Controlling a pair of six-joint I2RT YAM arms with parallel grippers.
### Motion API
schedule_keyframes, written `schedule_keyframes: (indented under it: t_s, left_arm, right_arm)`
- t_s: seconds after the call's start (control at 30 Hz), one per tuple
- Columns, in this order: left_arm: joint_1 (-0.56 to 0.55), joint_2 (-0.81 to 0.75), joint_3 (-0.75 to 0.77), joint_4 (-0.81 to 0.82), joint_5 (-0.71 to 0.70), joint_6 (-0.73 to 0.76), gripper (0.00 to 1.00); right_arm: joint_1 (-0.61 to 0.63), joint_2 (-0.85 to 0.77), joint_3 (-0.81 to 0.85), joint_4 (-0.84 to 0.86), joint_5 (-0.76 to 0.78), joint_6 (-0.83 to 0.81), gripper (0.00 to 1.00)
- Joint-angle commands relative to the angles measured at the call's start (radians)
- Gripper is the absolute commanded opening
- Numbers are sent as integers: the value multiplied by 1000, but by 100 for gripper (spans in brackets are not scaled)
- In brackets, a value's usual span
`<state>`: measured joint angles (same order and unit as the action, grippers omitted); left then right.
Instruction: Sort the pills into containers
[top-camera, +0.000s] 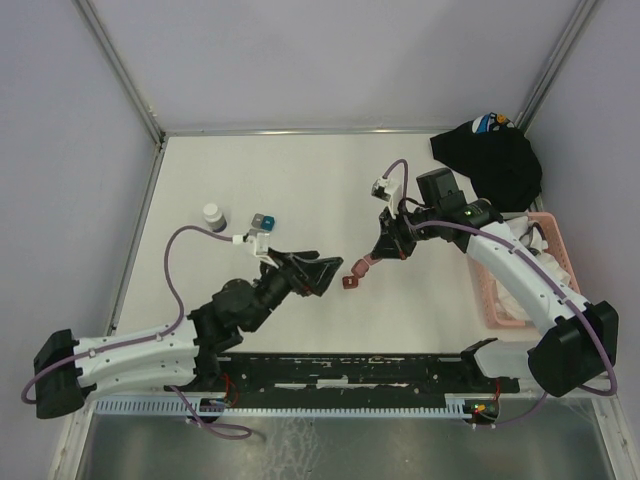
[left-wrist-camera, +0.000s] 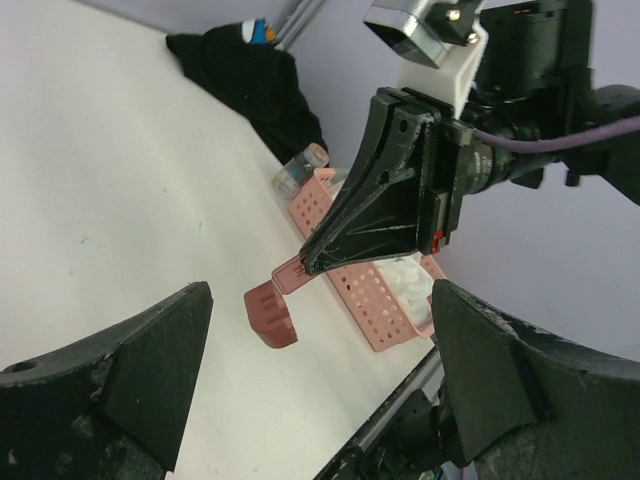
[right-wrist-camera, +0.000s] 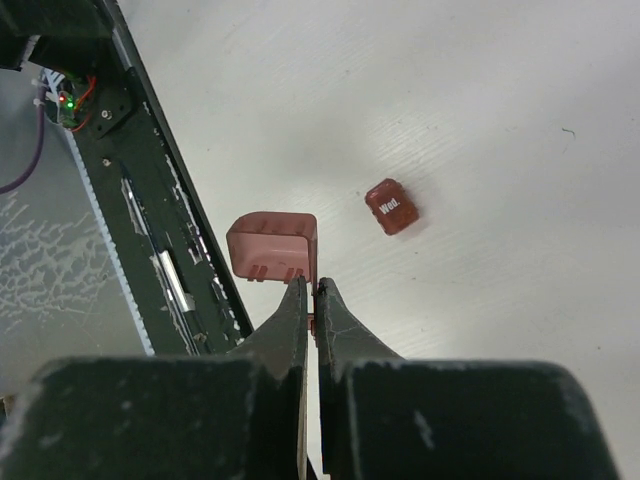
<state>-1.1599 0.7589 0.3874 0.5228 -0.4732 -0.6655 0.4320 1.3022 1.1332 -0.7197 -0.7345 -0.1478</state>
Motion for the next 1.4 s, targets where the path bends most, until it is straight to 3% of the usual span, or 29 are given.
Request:
schedule_keyframes:
  t_s: [0.0,0.43,1.1,1.27,1.37]
  left_arm:
    - [-5,158,161,-167,-86,-183,94]
    - [-27,391,248,-155,-79,-155,89]
    - [-22,463,145,-78,-84,-58,75]
    - [-6,467,127,-74,-88,-38,62]
    - [7,471,105,-44,-78,-17,60]
  right_arm:
    - [6,-30,20,16,60,-24,2]
    - [6,-31,17,14,50,-22,2]
    - [6,-27,19,6,8,-16,2]
    - [4,-26,18,6,-11,-15,2]
    - [4,-26,17,8,-36,-15,2]
